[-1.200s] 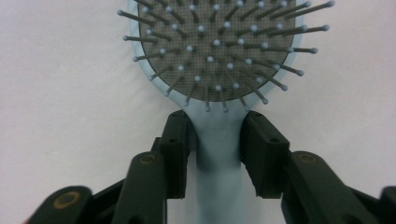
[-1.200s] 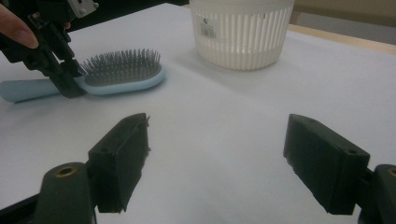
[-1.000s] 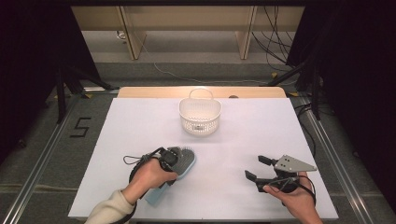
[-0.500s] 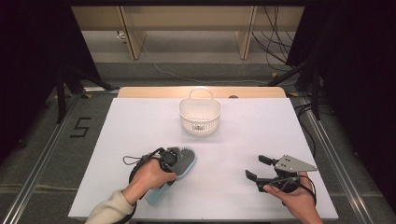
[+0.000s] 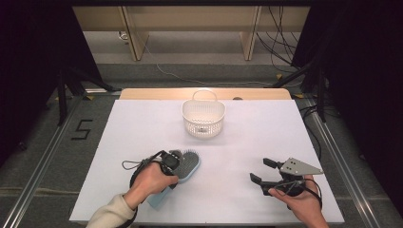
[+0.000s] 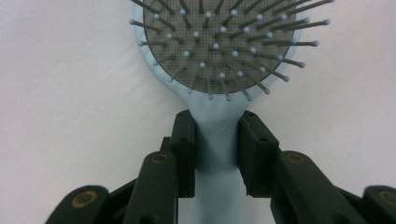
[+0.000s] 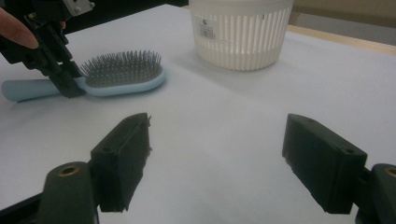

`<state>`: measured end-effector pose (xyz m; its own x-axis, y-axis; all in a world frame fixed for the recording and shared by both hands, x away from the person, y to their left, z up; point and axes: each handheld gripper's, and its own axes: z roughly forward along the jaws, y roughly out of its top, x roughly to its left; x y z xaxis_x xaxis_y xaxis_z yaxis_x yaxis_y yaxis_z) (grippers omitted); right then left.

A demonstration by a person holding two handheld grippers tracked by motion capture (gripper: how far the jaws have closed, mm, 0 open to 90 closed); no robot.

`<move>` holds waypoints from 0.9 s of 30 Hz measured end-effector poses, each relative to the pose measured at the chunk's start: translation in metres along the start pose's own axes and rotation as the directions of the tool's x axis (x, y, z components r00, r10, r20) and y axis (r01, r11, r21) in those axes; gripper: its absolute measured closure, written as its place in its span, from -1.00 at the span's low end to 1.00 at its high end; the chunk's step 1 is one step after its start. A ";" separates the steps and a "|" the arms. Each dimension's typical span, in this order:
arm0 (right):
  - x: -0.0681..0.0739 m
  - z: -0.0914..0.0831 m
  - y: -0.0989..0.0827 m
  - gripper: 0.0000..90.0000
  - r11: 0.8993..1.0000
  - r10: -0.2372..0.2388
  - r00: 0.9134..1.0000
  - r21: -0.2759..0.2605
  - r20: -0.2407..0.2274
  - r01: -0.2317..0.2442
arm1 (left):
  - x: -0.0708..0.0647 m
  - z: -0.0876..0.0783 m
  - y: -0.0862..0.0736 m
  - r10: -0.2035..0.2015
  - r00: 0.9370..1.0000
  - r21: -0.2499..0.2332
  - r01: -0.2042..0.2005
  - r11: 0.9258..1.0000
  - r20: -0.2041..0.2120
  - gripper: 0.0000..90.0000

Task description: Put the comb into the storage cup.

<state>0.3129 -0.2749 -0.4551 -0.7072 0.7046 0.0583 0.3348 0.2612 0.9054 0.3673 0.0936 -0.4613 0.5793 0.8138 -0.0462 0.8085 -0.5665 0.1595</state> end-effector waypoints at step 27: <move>0.000 0.001 -0.001 -0.47 1.000 0.003 1.000 -0.001 0.002 -0.003 | 0.003 -0.005 -0.007 0.027 1.000 -0.054 -0.026 0.998 0.004 0.55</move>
<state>0.3132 -0.2751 -0.4563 -0.7053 0.7063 0.0601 0.3362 0.2587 0.9056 0.3627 0.1005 -0.4577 0.6010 0.7979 -0.0462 0.7862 -0.5799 0.2135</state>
